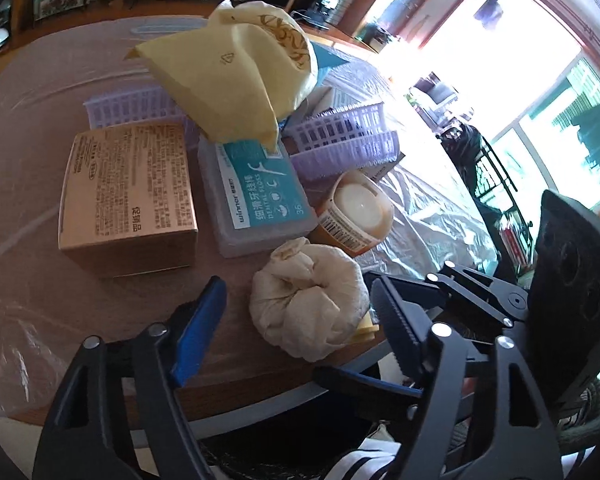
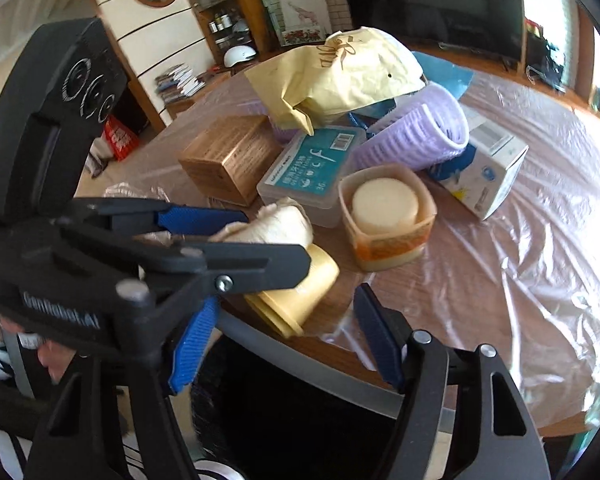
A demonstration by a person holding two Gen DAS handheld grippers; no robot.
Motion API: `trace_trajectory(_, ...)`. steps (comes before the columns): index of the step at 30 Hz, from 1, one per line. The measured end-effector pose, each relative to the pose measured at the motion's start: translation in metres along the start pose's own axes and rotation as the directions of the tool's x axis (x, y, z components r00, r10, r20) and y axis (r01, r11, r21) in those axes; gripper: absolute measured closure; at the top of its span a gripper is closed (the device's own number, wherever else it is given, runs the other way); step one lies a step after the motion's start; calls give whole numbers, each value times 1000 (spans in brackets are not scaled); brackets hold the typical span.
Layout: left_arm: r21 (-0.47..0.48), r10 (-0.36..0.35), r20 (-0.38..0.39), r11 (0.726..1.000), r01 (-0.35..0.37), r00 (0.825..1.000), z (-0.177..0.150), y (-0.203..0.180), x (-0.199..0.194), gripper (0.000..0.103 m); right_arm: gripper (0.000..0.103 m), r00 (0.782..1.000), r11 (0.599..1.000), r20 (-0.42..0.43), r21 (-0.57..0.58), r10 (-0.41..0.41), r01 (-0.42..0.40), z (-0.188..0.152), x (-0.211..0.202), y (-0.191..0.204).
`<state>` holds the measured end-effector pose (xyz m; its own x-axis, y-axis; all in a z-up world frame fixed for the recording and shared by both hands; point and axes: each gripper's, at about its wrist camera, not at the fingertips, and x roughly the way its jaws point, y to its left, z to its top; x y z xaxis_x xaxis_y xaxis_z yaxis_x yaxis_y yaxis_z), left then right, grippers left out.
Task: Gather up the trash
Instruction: 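Move both tools toward the pile of trash on the table, then grasp the yellow cup with the right tool while the left tool grasps the cloth bundle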
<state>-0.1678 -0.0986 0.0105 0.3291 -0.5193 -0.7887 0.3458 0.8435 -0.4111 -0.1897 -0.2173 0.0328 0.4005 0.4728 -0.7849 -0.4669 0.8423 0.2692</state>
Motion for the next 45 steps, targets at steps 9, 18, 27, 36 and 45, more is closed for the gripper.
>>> trace_trajectory(9, 105, -65, -37, 992, 68, 997, 14, -3, -4, 50, 46, 1000, 991, 13, 134, -14, 12, 13, 19, 10)
trace_trajectory(18, 127, -99, 24, 987, 96, 995, 27, 9, -38, 50, 36, 1000, 976, 8, 218, -22, 20, 17, 14, 15)
trace_trajectory(27, 114, -100, 75, 989, 91, 992, 26, 34, -73, 50, 36, 1000, 948, -6, 316, -27, 27, 23, 22, 18)
trace_trajectory(36, 113, -84, 98, 991, 73, 992, 26, 36, -72, 50, 74, 997, 951, -33, 298, -71, 78, 23, 28, 22)
trace_trajectory(45, 114, -84, 107, 991, 72, 991, 18, 37, -71, 50, 75, 998, 944, 47, 329, -41, 23, 24, 11, 9)
